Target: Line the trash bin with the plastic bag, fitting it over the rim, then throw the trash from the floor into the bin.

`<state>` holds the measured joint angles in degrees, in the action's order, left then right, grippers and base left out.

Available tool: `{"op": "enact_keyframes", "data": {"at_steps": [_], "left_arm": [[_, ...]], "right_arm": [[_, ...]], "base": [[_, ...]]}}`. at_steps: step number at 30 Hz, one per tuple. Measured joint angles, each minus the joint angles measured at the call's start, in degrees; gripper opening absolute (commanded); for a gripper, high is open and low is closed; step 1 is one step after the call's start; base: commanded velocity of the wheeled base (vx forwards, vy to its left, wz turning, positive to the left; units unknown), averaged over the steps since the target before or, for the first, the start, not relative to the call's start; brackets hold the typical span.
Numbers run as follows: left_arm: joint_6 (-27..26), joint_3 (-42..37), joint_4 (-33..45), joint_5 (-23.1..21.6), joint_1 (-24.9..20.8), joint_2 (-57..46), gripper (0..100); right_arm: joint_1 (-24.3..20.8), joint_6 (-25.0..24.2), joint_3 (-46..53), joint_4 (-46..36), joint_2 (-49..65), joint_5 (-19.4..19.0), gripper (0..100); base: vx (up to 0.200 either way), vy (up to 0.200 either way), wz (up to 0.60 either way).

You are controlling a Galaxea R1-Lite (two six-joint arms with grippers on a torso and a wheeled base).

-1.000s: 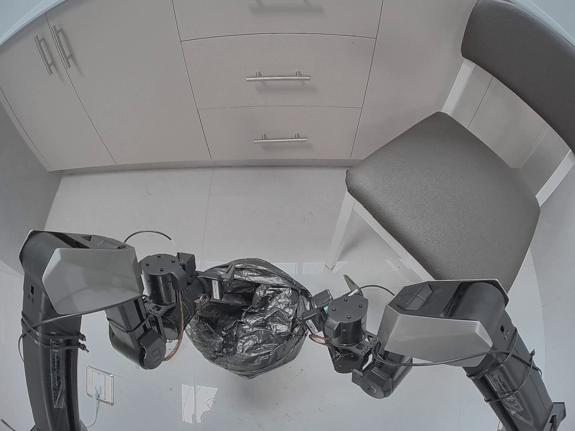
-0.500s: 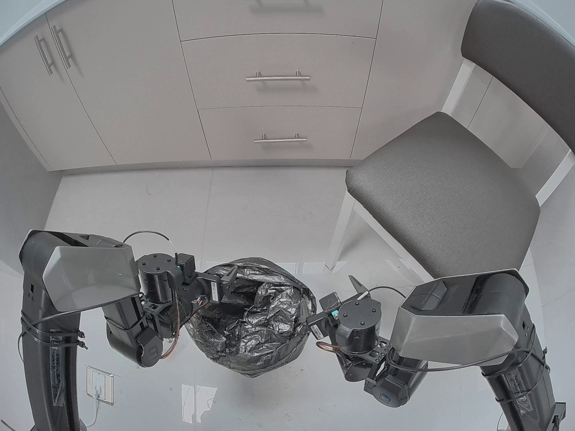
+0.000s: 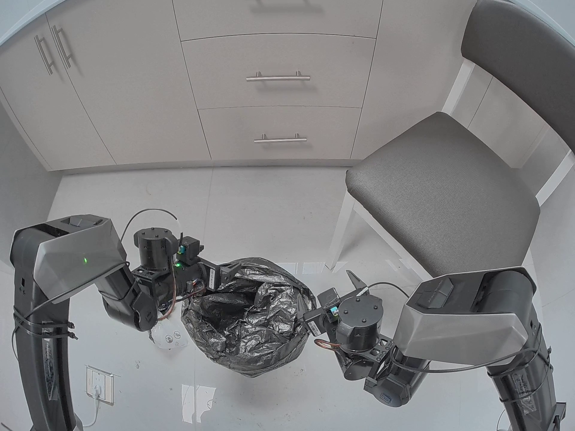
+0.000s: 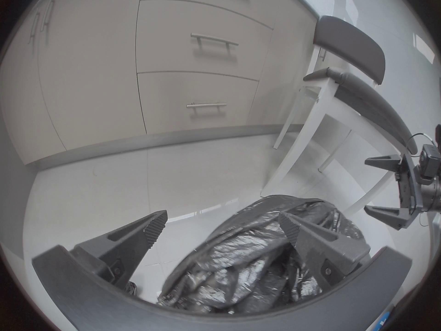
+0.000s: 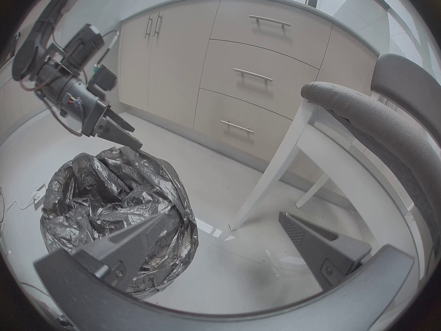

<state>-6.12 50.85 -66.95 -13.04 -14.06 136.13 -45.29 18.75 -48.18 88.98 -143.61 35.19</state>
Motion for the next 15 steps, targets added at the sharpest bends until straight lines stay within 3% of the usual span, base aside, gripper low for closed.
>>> {"op": "enact_keyframes", "data": {"at_steps": [7, 15], "left_arm": [[-3.1, 10.5, 12.3, -3.4, 1.5, -1.5, 100], [-3.4, 10.1, 12.3, -3.9, 0.6, -3.3, 100]], "right_arm": [[0.1, 0.0, -0.1, 0.0, 0.3, 0.0, 100], [0.3, 0.0, -0.1, 0.0, 0.4, 0.1, 100]], "base": [[0.000, 0.000, 0.00], [0.000, 0.000, 0.00]]}}
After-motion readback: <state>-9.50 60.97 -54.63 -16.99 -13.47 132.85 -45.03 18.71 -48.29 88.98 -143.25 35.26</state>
